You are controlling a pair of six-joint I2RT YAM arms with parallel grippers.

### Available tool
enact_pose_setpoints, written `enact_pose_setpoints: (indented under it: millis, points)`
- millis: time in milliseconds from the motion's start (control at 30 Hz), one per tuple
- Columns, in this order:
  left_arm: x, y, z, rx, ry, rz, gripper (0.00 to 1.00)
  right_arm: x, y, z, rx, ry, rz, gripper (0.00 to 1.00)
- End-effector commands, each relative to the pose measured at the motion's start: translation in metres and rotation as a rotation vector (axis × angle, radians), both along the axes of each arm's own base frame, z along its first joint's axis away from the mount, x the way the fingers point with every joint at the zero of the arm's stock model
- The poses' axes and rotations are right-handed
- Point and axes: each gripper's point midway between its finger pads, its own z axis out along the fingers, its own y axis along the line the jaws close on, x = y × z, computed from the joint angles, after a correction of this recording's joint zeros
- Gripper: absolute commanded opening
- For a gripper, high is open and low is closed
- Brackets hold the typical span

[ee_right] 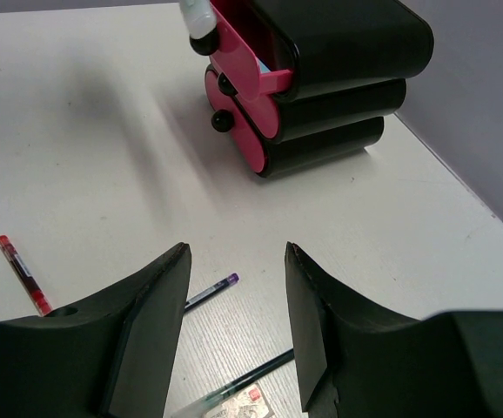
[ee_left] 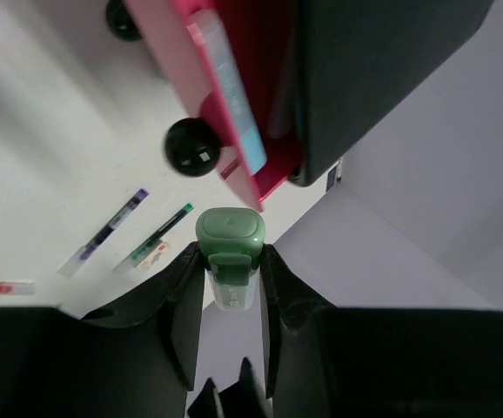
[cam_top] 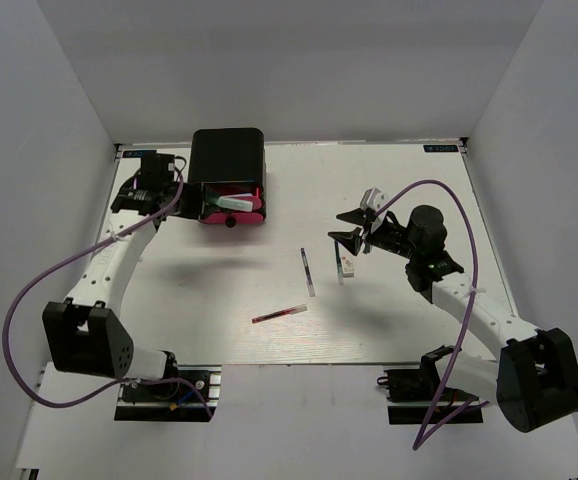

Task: Sort the stationery into containers
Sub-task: Place the stationery into the container

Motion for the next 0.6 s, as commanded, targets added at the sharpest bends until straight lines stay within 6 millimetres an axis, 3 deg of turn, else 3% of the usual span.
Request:
enact_pose_setpoints:
  millis: [0,167,333,567]
  points:
    - [0.026,0.0,0.03,-0.026,-0.078,0.032,0.0,-0.004,-0.003,0.011,0.017,-0.042,0.001,0.53]
    - [0.045,0.003,0.033,-0.055,-0.098,0.079,0.0,-0.009,-0.003,0.005,0.017,-0.029,0.004,0.53]
    - [0.056,0.003,0.014,-0.074,-0.045,0.12,0.0,-0.008,-0.005,0.005,0.016,-0.03,-0.006,0.53]
    - [0.069,0.004,0.012,-0.049,-0.046,0.147,0.0,-0.008,-0.004,0.004,0.018,-0.028,-0.005,0.53]
